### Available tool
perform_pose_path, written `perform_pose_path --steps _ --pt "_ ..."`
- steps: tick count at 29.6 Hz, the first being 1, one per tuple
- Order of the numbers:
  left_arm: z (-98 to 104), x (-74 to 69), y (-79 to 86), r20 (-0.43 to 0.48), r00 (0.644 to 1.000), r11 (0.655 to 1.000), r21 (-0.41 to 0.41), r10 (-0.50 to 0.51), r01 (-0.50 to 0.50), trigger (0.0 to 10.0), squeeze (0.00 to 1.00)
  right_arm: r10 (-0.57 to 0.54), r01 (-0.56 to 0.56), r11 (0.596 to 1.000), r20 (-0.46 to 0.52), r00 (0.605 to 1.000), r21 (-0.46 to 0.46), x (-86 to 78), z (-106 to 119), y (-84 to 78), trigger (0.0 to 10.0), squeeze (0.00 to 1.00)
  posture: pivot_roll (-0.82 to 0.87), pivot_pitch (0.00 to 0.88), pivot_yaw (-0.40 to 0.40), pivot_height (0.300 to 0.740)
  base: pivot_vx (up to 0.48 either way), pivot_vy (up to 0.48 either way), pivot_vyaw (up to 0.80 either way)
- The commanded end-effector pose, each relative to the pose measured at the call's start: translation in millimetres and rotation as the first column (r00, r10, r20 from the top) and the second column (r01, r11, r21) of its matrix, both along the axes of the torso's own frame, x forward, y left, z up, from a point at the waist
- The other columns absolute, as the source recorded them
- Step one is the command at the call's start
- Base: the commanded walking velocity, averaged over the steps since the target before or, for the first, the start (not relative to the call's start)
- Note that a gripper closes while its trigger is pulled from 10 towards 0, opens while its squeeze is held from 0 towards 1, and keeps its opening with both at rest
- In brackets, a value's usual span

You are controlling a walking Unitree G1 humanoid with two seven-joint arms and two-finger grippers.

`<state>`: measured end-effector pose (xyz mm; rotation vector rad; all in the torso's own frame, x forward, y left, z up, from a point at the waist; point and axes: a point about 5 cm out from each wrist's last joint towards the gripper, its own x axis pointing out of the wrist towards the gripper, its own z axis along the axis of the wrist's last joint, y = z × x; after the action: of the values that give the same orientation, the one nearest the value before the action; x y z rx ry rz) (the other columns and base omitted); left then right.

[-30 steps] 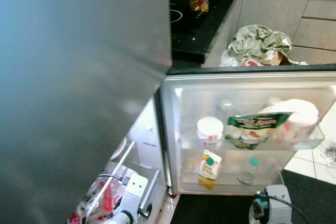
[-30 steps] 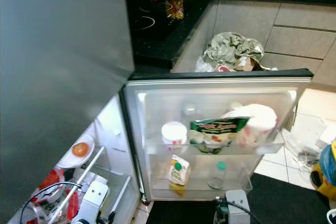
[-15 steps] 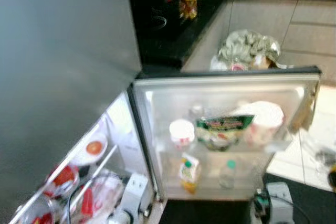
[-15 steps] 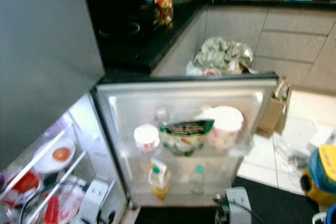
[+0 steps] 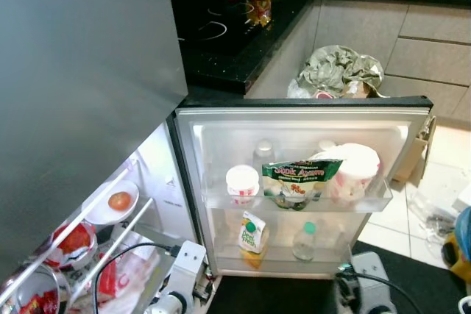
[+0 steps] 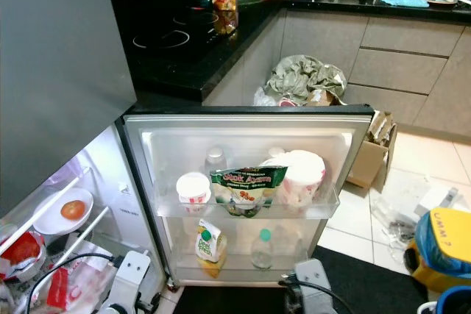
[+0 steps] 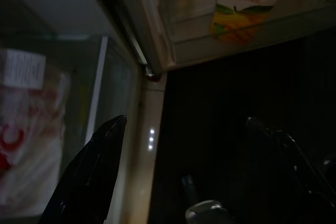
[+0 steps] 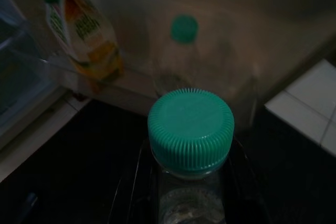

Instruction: Restocking fridge

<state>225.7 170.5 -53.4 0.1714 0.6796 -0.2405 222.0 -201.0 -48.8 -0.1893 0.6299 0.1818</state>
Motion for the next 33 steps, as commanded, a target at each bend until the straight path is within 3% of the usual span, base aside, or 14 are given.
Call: perform_pose_path --steps 1,6,11,26,33 --pt "2 0.2 11.2 0.013 0.999 0.999 0.016 0.031 -0.031 10.0 0.0 0.021 -0.021 1.0 -0.013 1.0 -0.002 -0.4 -1 3.6 10.0 0.0 0.0 0.049 -0.044 0.74 0.0 -0.289 0.0" --pt "1 -6.2 25.2 0.018 0.996 0.996 0.031 0.083 -0.084 10.0 0.0 0.064 -0.064 0.998 -0.002 0.998 0.017 11.0 3 20.5 10.0 0.0 0.03 0.052 -0.064 0.74 0.0 -0.291 0.0" --pt "0 -7.8 27.4 0.018 0.994 0.993 0.023 0.111 -0.112 10.0 0.0 0.073 -0.073 0.997 0.0 0.997 0.021 13.9 4 25.3 10.0 0.0 0.03 0.052 -0.065 0.74 0.0 -0.297 0.0" --pt "10 13.2 16.1 0.034 0.996 0.996 -0.022 0.087 -0.086 10.0 0.0 -0.042 0.043 0.999 -0.017 0.999 0.028 -4.3 -6 11.4 10.0 0.0 -0.03 0.044 0.02 0.74 0.0 -0.379 0.0" --pt "11 16.0 13.7 0.021 0.996 0.996 -0.029 0.09 -0.089 10.0 0.0 -0.093 0.094 0.995 -0.016 0.995 0.031 -10.8 -8 4.4 10.0 0.0 -0.05 0.044 0.044 0.74 0.0 0.0 0.0"
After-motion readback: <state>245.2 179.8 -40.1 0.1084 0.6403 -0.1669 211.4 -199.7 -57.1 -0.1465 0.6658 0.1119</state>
